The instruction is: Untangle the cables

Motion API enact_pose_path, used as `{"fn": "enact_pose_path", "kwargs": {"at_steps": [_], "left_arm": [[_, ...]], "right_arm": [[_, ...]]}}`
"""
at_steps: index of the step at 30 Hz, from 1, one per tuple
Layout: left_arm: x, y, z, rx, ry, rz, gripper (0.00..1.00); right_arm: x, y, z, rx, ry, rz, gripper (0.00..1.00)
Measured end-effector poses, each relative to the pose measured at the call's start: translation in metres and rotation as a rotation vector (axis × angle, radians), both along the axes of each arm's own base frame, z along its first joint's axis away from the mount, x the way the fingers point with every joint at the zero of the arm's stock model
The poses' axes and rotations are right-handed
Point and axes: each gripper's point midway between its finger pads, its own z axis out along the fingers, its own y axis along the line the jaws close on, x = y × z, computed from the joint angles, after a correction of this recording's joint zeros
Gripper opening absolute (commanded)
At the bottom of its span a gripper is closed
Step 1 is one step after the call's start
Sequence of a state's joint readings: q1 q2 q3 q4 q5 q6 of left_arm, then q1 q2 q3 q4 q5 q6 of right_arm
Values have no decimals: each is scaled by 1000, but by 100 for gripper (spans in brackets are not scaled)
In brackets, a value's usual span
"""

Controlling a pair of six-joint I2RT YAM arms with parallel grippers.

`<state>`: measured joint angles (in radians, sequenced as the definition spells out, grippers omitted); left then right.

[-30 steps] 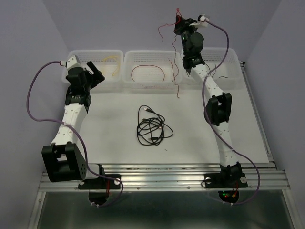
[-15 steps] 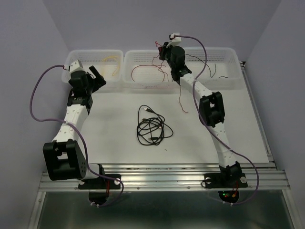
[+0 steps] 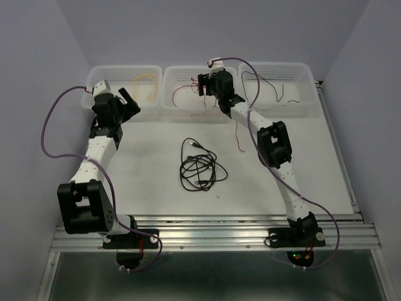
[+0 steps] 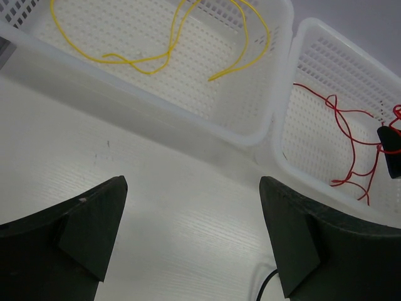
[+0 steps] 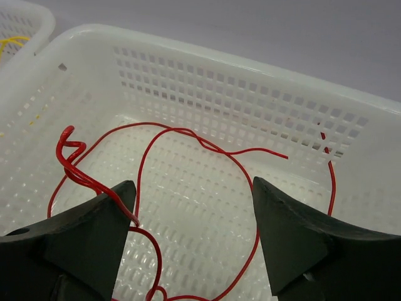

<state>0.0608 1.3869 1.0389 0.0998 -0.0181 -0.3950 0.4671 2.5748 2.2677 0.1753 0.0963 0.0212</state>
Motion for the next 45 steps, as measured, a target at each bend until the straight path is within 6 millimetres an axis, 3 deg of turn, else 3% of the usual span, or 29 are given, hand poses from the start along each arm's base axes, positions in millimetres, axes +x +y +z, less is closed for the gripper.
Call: {"fn": "enact_pose_path", "kwargs": {"at_steps": [4,12,15,18,22,26,30,31,35,38,40,45], "left_arm": [[0,-1,0,-2,1,-4,99],[-3,-1,2,-1,2,-8,99],[-4,-1,6,1,-6,-8,99],[-5,-2,8,1,-13,-9,99],[-5,-3,8,-1,-12,-14,99],[-5,-5,8,-8,-11,-27,99],[-6,-8,8,-18,-12,-41,99],[-6,-9,8,-21,-12,-45,99],[-12,-12,8,-32,-15,-56,99],[-23,-16,7,-51,-17,-61,99],[-28,-17,8,-62,-24,-64,99],[-42,-21,8,-87,-34,-67,99]], "right_arm": [[-11,-3,11,-13,27,0,99],[-37,-27,93,-176,-25,-3,100],[-42,-36,106,-267,-21,-9,100],[-44,-45,96,-336,12,-34,100],[-51,-53,63,-379,106,-43,100],[-75,-61,28,-366,228,-42,100],[-130,-80,20,-299,323,-47,100],[-153,-89,23,-280,345,-46,100],[-208,-108,49,-160,310,-48,100],[-233,-116,48,-97,291,-44,100],[-238,-117,37,-85,301,-42,100],[-230,-116,-21,-112,396,-79,100]]}}
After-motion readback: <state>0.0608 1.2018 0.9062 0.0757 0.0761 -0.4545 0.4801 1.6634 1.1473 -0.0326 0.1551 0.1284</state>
